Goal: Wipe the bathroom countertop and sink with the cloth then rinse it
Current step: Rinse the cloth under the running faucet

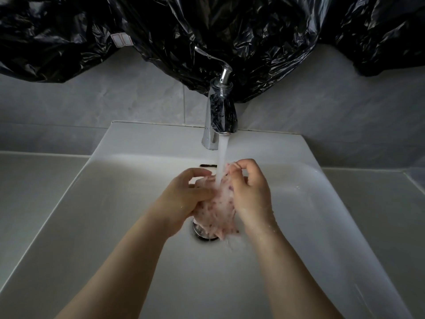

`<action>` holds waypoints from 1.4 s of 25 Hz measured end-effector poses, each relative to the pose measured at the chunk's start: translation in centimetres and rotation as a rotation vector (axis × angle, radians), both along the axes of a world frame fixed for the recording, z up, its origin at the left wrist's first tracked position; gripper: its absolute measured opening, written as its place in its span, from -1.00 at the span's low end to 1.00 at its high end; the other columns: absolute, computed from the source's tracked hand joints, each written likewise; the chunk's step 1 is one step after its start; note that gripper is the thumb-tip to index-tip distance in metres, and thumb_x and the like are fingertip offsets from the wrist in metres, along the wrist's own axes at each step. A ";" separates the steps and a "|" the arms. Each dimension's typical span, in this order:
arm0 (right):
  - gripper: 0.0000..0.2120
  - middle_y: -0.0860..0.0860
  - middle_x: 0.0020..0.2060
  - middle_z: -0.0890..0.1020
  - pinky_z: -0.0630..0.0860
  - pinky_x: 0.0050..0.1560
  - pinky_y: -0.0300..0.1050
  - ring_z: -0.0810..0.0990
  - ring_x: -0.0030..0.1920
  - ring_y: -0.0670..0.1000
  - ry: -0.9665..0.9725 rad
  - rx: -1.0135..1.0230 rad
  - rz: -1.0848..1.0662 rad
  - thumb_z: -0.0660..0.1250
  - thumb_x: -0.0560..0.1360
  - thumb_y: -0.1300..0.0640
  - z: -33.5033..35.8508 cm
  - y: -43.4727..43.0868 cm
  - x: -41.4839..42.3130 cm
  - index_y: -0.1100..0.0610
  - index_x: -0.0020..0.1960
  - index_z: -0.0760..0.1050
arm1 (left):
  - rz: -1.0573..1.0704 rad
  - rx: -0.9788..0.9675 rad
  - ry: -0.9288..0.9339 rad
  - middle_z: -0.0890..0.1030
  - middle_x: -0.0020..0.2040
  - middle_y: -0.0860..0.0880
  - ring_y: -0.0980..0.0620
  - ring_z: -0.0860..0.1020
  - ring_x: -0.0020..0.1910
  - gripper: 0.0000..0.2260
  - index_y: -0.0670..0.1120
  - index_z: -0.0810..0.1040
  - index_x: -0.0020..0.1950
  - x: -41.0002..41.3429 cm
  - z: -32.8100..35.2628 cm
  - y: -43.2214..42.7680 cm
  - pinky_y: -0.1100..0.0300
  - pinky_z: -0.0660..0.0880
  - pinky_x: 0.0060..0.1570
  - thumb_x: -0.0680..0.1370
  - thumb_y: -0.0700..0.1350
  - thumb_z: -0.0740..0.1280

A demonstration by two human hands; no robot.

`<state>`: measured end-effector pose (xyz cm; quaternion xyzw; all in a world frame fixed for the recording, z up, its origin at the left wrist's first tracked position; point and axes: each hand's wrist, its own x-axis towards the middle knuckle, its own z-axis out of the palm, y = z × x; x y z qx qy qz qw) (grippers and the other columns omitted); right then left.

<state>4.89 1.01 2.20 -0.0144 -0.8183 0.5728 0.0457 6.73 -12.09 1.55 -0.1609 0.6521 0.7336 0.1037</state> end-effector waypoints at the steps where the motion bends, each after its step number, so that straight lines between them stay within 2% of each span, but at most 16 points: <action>1: -0.80 -0.10 -0.41 0.49 0.38 -0.33 -0.17 0.47 -0.37 -0.06 0.033 -0.005 -0.019 0.19 0.58 -0.01 0.0 -0.1 0.0 -0.11 -0.22 0.35 | 0.002 -0.166 0.006 0.58 -0.12 -0.13 -0.05 0.54 -0.26 -0.72 -0.05 0.49 0.15 -0.1 -0.3 -0.3 0.07 0.51 -0.20 0.50 -0.31 0.30; 3: -0.87 -0.17 -0.29 0.55 0.40 -0.35 -0.23 0.48 -0.37 -0.10 0.092 -0.069 -0.062 0.16 0.60 0.03 0.5 0.2 -0.3 -0.09 -0.13 0.34 | 0.067 -0.416 0.047 0.60 -0.14 -0.13 -0.07 0.54 -0.25 -0.80 0.01 0.52 0.06 -0.2 -0.5 -0.8 0.03 0.54 -0.16 0.50 -0.24 0.30; 5: -0.93 -0.18 -0.22 0.53 0.41 -0.37 -0.30 0.46 -0.40 -0.15 0.049 -0.148 -0.030 0.16 0.61 0.06 0.8 0.8 -0.3 -0.06 0.08 0.30 | 0.136 -0.421 0.069 0.58 -0.18 -0.08 -0.01 0.52 -0.29 -0.86 0.05 0.54 -0.04 -0.4 -0.5 -1.1 0.14 0.50 -0.26 0.51 -0.19 0.32; 7: -0.67 -0.10 -0.27 0.46 0.45 -0.27 -0.21 0.47 -0.36 -0.10 -0.092 -0.077 0.114 0.29 0.54 0.09 0.7 1.3 -0.2 -0.12 0.22 0.25 | 0.039 -0.371 0.123 0.52 -0.25 -0.04 0.04 0.47 -0.34 -0.82 0.08 0.54 0.03 -0.3 -0.4 -1.4 0.28 0.43 -0.36 0.50 -0.17 0.34; 10: -0.64 0.03 -0.09 0.56 0.53 -0.28 -0.13 0.63 -0.25 0.00 -0.257 0.322 0.444 0.47 0.34 0.07 0.0 1.5 0.0 -0.13 0.07 0.45 | -0.208 -0.795 0.167 0.55 -0.12 -0.08 -0.06 0.52 -0.10 -0.64 0.19 0.52 0.13 -0.4 -1.4 -2.2 0.18 0.52 -0.08 0.38 -0.08 0.44; 13: -0.92 0.06 -0.15 0.64 0.49 -0.21 -0.17 0.62 -0.13 0.07 -0.176 0.441 0.179 0.40 0.38 0.07 -0.9 2.2 -1.0 0.07 -0.16 0.58 | -0.044 -1.171 0.189 0.45 -0.14 -0.02 -0.04 0.42 0.01 -0.80 0.02 0.63 0.01 -0.4 -1.0 -3.0 0.21 0.34 -0.06 0.41 0.00 0.43; 15: -0.80 0.09 -0.11 0.61 0.46 -0.12 -0.14 0.57 -0.07 0.11 -0.065 0.362 0.006 0.38 0.41 -0.02 -1.4 2.7 -1.5 0.09 -0.28 0.50 | 0.009 -1.191 0.221 0.42 -0.04 -0.01 -0.05 0.38 0.13 -0.80 -0.01 0.63 -0.12 -0.4 -0.8 -2.8 0.19 0.26 0.01 0.41 0.10 0.42; 16: -0.77 0.07 -0.04 0.57 0.45 -0.04 -0.10 0.52 -0.01 0.12 -0.007 0.384 -0.019 0.35 0.43 -0.06 -1.4 2.9 -1.7 0.06 -0.29 0.45 | -0.009 -1.177 0.254 0.44 0.02 0.00 -0.04 0.35 0.19 -0.82 -0.01 0.59 -0.21 -0.5 -1.1 -2.7 0.19 0.24 0.05 0.40 0.09 0.43; 18: -0.74 0.02 -0.07 0.52 0.39 -0.03 -0.09 0.47 -0.01 0.10 -0.004 0.420 0.004 0.27 0.51 -0.10 -1.0 2.9 -1.7 0.03 -0.25 0.37 | 0.040 -0.828 0.225 0.52 -0.11 -0.05 -0.03 0.45 0.03 -0.76 -0.09 0.48 -0.35 -0.6 -0.8 -2.1 0.19 0.35 -0.03 0.44 -0.03 0.42; 20: -0.70 -0.02 -0.29 0.51 0.33 -0.18 -0.14 0.49 -0.18 0.08 -0.069 0.233 0.025 0.20 0.56 -0.07 -0.8 1.7 -1.3 0.07 -0.26 0.32 | 0.194 -0.362 0.106 0.53 -0.30 -0.08 -0.04 0.51 -0.27 -0.80 -0.13 0.44 -0.27 -0.7 -1.3 -0.4 0.08 0.54 -0.17 0.52 -0.09 0.32; 22: -0.72 -0.08 -0.44 0.47 0.33 -0.25 -0.15 0.47 -0.36 0.01 -0.101 -0.008 0.091 0.22 0.54 -0.07 -0.8 -0.6 -0.1 0.06 -0.26 0.34 | 0.253 -0.002 -0.044 0.54 -0.26 -0.11 -0.05 0.53 -0.36 -0.86 -0.13 0.48 -0.07 -0.3 -2.1 1.6 0.09 0.57 -0.31 0.58 -0.08 0.22; 24: -0.79 -0.16 -0.31 0.55 0.43 -0.19 -0.12 0.52 -0.26 -0.07 -0.036 -0.062 0.254 0.26 0.46 -0.17 -1.5 -2.7 1.6 -0.03 -0.10 0.45 | 0.167 0.416 0.010 0.56 -0.14 -0.28 -0.12 0.60 -0.23 -0.73 -0.32 0.47 0.12 0.1 -2.1 2.5 0.11 0.56 -0.23 0.59 -0.12 0.23; 26: -0.77 -0.13 0.01 0.49 0.45 0.01 -0.16 0.49 0.02 -0.08 0.075 0.197 0.371 0.22 0.52 -0.19 -2.5 -3.5 2.3 -0.15 0.12 0.47 | 0.172 0.762 0.029 0.56 -0.14 -0.41 -0.17 0.62 -0.09 -0.63 -0.43 0.51 0.03 1.0 -1.8 2.3 0.12 0.54 -0.01 0.55 -0.08 0.29; 29: -0.75 -0.05 -0.03 0.39 0.52 -0.09 -0.15 0.52 -0.05 0.02 0.163 0.305 0.178 0.08 0.60 -0.14 -3.2 -3.6 1.9 -0.08 0.10 0.46 | 0.271 0.559 -0.102 0.50 -0.54 -0.05 0.11 0.47 -0.63 -0.59 -0.10 0.49 -0.29 0.5 -1.8 3.2 0.36 0.41 -0.59 0.61 0.11 0.11; 31: -0.80 -0.01 -0.15 0.50 0.52 -0.23 -0.16 0.54 -0.21 0.02 0.262 0.293 0.035 0.09 0.61 -0.05 -3.6 -3.7 1.5 -0.03 -0.10 0.43 | 0.265 0.345 -0.059 0.53 -0.38 0.04 0.19 0.50 -0.57 -0.69 0.00 0.44 -0.20 0.4 -1.3 3.8 0.34 0.43 -0.55 0.64 0.05 0.04; 35: -0.66 0.06 -0.19 0.60 0.53 -0.01 -0.01 0.58 -0.08 0.12 -0.283 -0.059 0.045 0.09 0.61 -0.04 -2.0 -2.5 0.5 0.03 -0.26 0.45 | 0.207 -0.089 -0.022 0.50 -0.40 -0.04 0.08 0.49 -0.59 -0.73 -0.14 0.46 -0.20 -0.2 -1.8 4.1 0.31 0.43 -0.55 0.62 -0.05 0.14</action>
